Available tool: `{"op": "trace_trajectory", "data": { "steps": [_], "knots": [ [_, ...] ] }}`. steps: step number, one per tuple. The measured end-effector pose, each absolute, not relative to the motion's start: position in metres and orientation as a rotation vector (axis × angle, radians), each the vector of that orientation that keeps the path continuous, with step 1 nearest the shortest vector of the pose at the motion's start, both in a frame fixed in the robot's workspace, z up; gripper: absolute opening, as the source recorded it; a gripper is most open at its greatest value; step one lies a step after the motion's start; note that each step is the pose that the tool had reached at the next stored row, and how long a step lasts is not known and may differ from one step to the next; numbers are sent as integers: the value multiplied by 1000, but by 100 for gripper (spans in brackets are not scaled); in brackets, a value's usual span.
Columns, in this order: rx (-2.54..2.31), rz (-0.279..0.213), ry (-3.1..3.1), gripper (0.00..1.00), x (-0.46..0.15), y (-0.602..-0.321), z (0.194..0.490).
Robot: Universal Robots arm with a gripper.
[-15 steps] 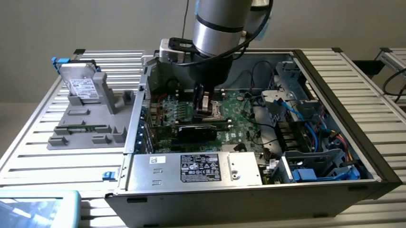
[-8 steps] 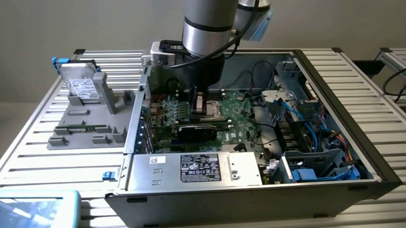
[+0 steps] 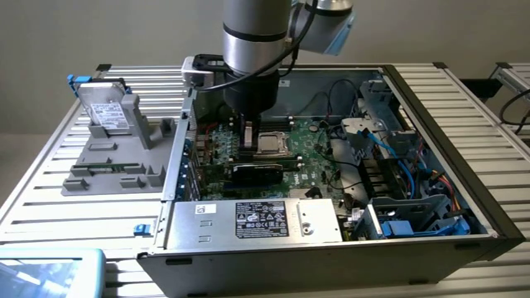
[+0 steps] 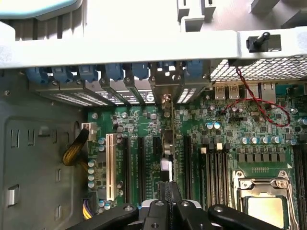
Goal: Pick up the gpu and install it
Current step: 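Press down on the gpu until it lock into place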
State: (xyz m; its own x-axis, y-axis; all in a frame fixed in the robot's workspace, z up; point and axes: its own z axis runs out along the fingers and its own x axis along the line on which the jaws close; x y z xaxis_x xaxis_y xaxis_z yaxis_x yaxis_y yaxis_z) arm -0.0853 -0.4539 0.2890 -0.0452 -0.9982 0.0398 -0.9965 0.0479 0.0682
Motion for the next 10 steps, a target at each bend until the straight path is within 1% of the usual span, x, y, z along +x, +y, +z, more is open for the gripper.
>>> {"op": "trace_trajectory", "data": {
  "steps": [4,10],
  "knots": [
    [2127,-11,-2229,12,-93,-454,287],
    [2134,6,-2238,12,-105,-450,285]
  ]
}}
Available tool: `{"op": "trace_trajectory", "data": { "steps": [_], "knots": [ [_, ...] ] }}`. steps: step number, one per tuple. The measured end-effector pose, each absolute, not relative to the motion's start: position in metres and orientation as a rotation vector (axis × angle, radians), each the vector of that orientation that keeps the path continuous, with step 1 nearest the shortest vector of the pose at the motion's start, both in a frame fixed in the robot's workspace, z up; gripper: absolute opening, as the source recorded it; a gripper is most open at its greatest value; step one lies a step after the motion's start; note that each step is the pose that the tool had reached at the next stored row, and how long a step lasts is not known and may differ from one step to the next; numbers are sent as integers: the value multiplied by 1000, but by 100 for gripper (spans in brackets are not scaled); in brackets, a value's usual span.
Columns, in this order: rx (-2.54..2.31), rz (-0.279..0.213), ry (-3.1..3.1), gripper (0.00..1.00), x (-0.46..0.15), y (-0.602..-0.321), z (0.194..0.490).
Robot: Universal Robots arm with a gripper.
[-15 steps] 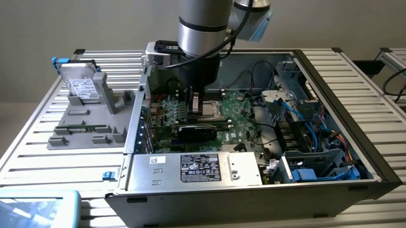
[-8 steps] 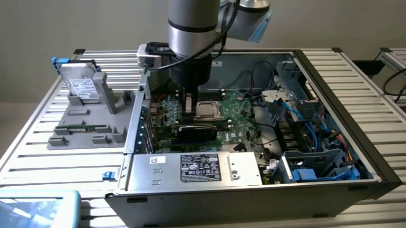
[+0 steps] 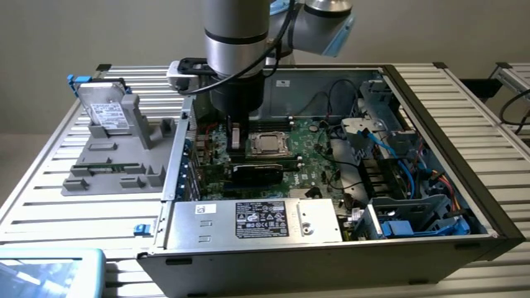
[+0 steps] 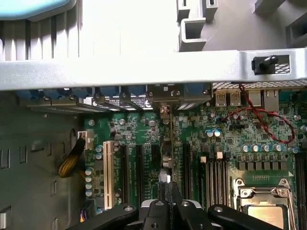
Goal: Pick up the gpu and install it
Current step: 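Press down on the gpu until it lock into place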
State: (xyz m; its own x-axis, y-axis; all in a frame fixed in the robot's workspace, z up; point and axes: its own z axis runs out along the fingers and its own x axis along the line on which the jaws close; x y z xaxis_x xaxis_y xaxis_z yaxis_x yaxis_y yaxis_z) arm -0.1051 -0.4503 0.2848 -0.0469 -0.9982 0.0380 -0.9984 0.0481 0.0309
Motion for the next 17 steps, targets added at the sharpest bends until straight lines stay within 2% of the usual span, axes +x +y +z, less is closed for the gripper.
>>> {"op": "trace_trajectory", "data": {
  "steps": [17],
  "knots": [
    [2148,49,-2263,12,-118,-446,274]
  ]
}}
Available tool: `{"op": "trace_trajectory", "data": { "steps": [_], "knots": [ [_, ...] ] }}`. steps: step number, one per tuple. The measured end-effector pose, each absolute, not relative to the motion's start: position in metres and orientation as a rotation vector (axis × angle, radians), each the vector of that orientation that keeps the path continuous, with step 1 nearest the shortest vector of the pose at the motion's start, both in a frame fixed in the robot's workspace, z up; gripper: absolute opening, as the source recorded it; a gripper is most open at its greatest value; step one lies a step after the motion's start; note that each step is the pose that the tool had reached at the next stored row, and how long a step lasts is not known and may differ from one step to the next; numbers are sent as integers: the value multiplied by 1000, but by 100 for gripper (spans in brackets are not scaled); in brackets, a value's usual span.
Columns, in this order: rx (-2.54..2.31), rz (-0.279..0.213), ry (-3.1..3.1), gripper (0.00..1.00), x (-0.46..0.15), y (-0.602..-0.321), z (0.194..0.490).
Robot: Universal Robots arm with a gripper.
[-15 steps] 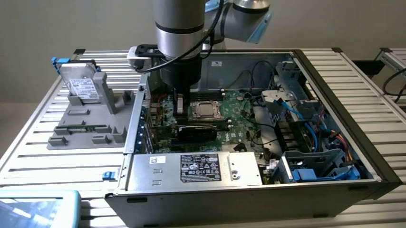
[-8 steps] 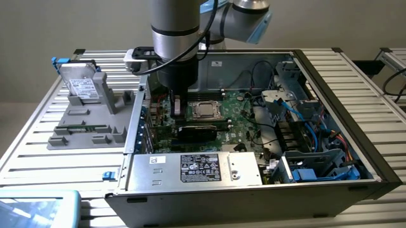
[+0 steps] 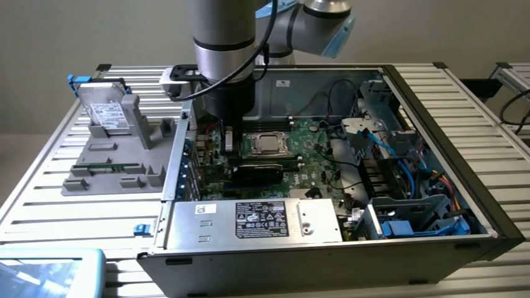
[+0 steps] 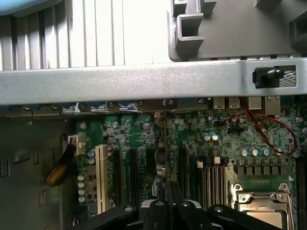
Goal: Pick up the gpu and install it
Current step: 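Press down on the gpu until it lock into place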
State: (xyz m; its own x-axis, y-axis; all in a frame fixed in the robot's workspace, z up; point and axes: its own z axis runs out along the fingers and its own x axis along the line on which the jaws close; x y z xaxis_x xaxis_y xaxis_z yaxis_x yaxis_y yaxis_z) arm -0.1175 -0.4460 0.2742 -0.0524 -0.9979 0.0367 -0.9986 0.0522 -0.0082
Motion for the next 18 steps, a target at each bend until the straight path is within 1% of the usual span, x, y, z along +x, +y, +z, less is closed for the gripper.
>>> {"op": "trace_trajectory", "data": {
  "steps": [11,15,18],
  "knots": [
    [2143,56,-2268,12,-118,-446,263],
    [2141,59,-2268,12,-114,-446,276],
    [2141,58,-2268,12,-101,-446,278]
  ]
}}
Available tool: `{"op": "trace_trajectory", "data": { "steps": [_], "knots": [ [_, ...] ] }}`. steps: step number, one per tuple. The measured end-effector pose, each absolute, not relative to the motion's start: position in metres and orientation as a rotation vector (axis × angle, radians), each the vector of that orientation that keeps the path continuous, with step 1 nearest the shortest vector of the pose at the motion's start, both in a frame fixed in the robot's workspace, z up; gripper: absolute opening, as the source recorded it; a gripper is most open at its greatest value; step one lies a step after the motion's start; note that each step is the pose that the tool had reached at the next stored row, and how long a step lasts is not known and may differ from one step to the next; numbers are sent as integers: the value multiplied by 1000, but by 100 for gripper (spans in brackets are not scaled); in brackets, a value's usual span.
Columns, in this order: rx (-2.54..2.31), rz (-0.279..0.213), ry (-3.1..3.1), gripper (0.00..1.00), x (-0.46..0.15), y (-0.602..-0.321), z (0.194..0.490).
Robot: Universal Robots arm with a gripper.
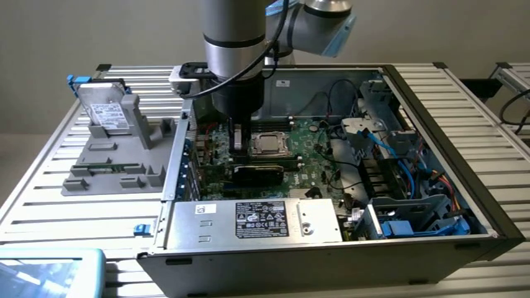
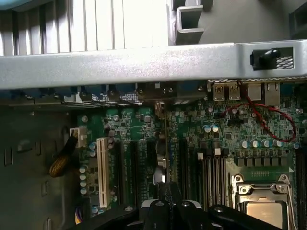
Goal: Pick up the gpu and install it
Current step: 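Press down on the gpu until it lock into place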
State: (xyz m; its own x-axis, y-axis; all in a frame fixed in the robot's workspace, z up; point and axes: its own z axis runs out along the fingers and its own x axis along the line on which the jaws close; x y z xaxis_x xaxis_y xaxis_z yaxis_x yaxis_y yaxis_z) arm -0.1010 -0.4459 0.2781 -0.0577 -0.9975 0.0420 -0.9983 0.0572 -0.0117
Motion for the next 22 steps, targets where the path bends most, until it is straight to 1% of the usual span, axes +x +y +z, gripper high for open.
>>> {"op": "trace_trajectory", "data": {
  "steps": [4,16,18,22],
  "knots": [
    [2139,54,-2266,12,-86,-446,278],
    [2135,47,-2261,12,-86,-447,263],
    [2136,42,-2263,12,-86,-447,268],
    [2134,43,-2261,12,-86,-447,287]
  ]
}}
